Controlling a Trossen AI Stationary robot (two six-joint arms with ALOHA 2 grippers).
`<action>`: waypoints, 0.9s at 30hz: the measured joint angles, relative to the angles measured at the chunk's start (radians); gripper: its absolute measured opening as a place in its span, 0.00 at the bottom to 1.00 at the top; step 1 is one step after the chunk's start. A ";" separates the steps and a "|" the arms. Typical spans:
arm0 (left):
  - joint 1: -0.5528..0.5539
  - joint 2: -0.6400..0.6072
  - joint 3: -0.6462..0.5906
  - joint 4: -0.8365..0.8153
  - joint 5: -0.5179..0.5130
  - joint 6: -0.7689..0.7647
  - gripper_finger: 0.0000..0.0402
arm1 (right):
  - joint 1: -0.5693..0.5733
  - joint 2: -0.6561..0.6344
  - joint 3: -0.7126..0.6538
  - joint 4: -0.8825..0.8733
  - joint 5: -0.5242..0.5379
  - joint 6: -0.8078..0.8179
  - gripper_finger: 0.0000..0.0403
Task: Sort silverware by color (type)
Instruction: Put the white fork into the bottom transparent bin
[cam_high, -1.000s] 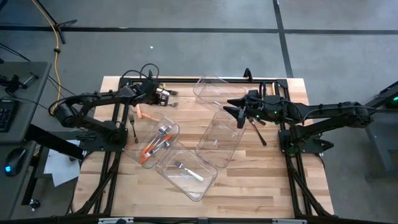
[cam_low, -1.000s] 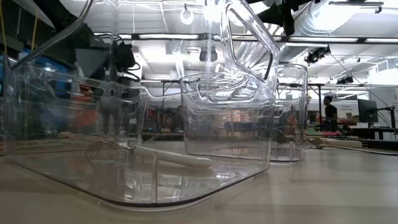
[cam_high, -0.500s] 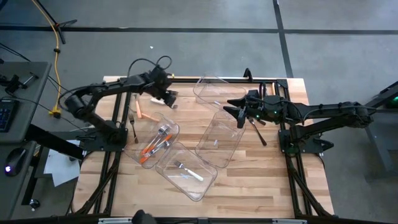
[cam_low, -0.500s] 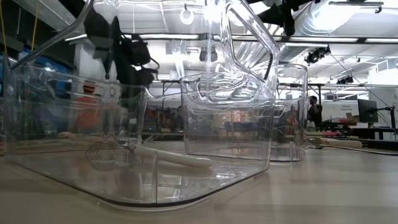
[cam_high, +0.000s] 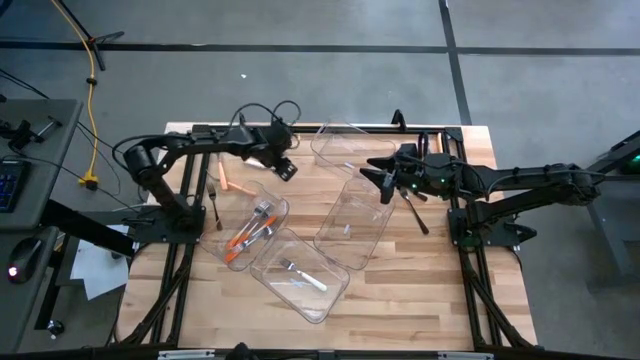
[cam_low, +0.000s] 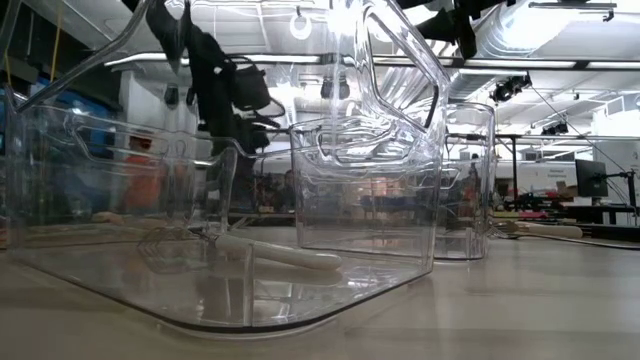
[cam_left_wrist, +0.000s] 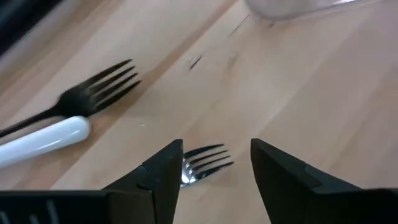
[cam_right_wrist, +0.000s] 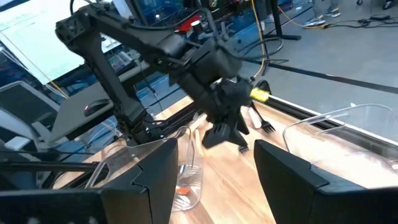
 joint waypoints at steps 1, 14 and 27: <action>-0.020 0.000 0.000 0.006 -0.049 -0.025 0.45 | 0.000 0.000 0.000 0.000 0.002 0.000 0.48; -0.148 0.061 0.001 0.055 -0.282 -0.218 0.45 | 0.000 0.000 0.000 -0.011 0.003 -0.002 0.48; -0.165 0.170 0.000 0.071 -0.315 -0.270 0.45 | 0.000 0.000 0.000 -0.015 0.003 0.000 0.48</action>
